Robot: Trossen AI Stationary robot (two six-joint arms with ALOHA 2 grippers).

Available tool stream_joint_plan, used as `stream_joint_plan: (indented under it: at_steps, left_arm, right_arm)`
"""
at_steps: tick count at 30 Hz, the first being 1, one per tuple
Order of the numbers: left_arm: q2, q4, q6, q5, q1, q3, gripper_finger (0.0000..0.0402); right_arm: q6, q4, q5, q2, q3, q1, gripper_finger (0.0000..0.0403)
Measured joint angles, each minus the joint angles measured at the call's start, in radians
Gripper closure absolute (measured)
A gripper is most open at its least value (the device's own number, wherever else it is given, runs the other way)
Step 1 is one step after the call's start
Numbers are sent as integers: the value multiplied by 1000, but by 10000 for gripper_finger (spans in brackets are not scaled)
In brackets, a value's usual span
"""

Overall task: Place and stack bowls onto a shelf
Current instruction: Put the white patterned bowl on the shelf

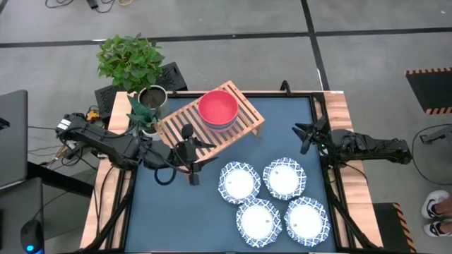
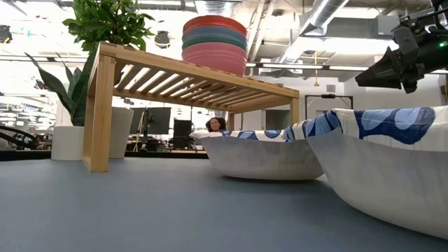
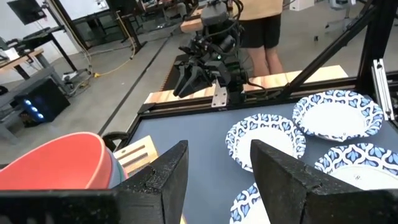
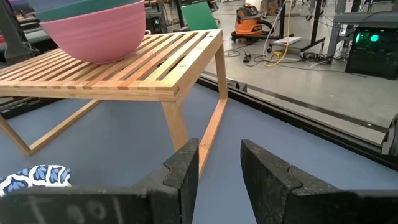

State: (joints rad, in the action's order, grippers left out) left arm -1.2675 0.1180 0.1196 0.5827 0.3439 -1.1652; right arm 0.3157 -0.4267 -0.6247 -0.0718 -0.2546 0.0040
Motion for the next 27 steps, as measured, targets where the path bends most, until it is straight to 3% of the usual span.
stream_joint_plan:
  at_steps: [5, 14, 22, 27]
  left_arm:
    - [0, 8, 9, -6, 0, 0, 239]
    - [-34, -12, -68, -199, 1, 42, 239]
    - [-143, -220, -95, -327, 28, 42, 239]
    - [-145, -198, -114, -337, 53, 42, 239]
  right_arm:
    - [0, 0, 0, 0, 0, 0, 259]
    - [0, 2, 0, 0, 0, 1, 259]
    - [28, 13, 43, 0, 0, 3, 259]
    - [51, 14, 48, 0, 0, 3, 259]
